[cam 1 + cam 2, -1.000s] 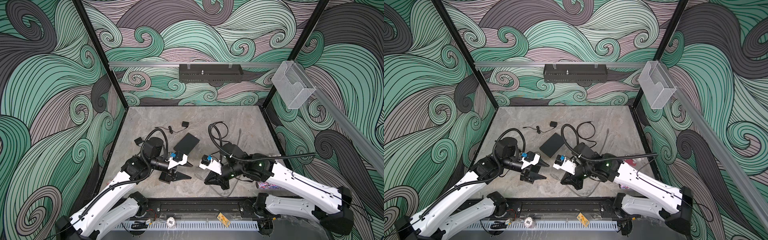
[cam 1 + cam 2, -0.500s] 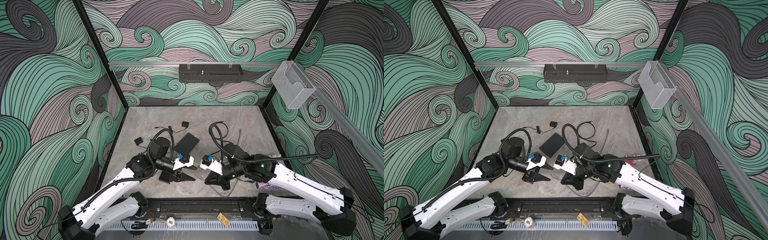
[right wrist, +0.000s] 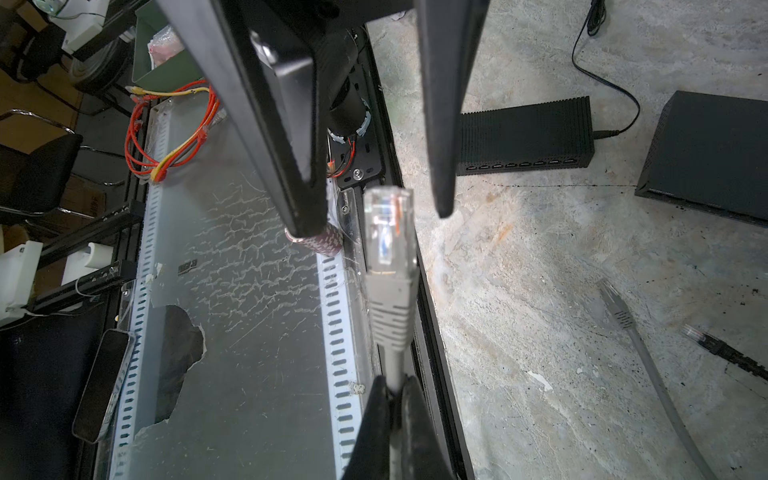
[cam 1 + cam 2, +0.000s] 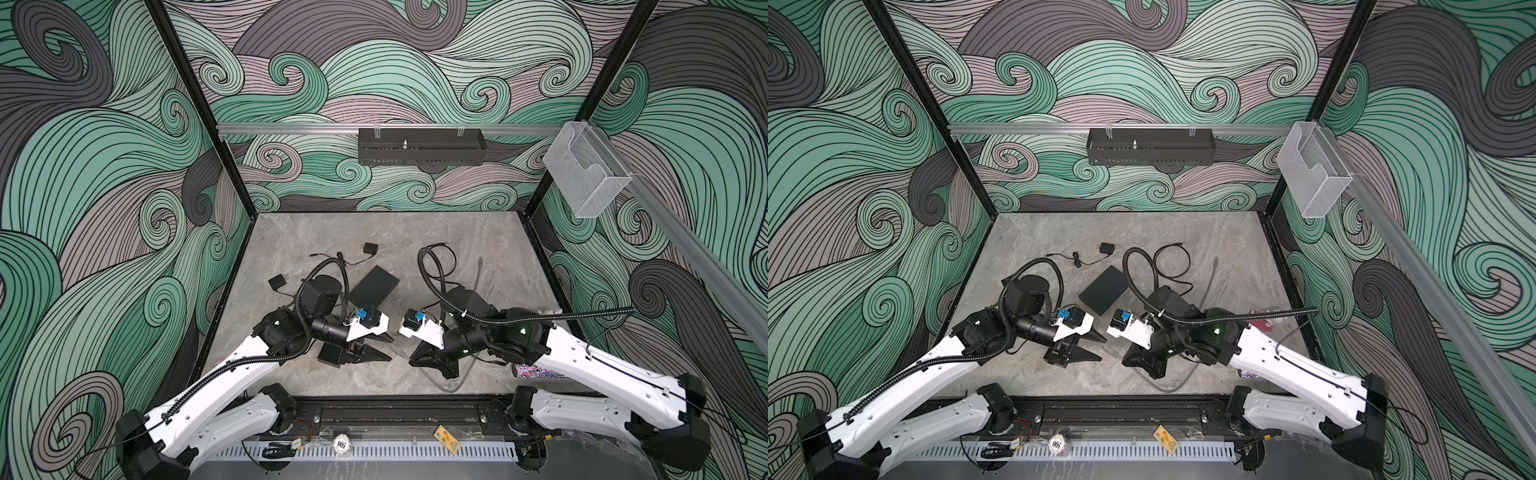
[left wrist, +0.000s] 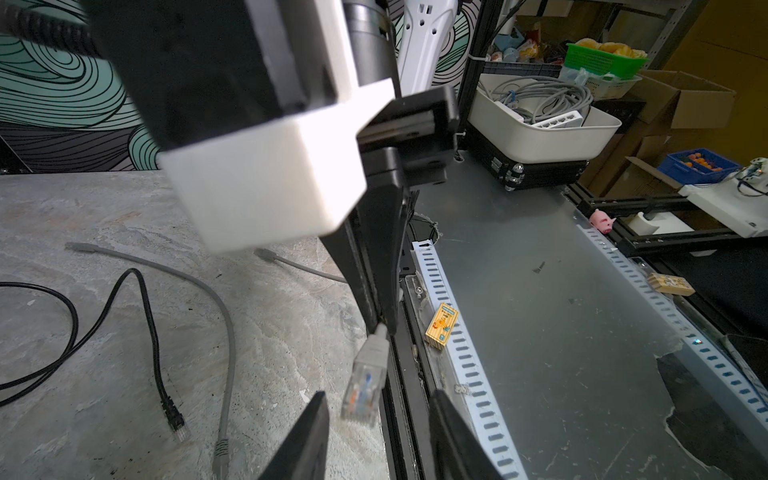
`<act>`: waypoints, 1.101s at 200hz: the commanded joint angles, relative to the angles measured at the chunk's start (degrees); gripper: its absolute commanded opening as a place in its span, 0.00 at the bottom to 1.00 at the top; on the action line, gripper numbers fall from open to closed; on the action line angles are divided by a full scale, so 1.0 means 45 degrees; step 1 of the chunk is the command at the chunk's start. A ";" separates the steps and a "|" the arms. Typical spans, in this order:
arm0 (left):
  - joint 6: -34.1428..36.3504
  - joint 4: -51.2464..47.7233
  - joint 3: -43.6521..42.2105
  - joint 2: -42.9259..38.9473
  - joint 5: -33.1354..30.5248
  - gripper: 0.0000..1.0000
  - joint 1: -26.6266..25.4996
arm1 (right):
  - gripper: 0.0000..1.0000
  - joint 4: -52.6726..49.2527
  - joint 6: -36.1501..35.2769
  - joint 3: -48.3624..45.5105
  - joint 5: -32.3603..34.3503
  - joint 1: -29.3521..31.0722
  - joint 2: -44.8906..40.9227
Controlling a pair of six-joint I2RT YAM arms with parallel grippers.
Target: Insert the plug into the switch port
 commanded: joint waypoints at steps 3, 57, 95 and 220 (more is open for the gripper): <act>0.0063 -0.0300 0.0562 0.0027 -0.0045 0.43 -0.0131 | 0.00 0.0008 0.0036 -0.0070 0.0198 0.0053 0.0060; 0.0194 -0.0445 0.0599 0.0223 -0.0189 0.37 -0.0405 | 0.00 0.0011 0.0026 -0.0039 0.0245 0.0063 0.0065; 0.0353 -0.0623 0.0630 0.0319 -0.0353 0.37 -0.0441 | 0.00 0.0029 0.0034 -0.0041 0.0224 0.0059 0.0001; 0.0342 -0.0729 0.0689 0.0229 -0.0794 0.22 -0.0464 | 0.00 0.0011 0.0065 -0.0062 0.0193 0.0063 0.0070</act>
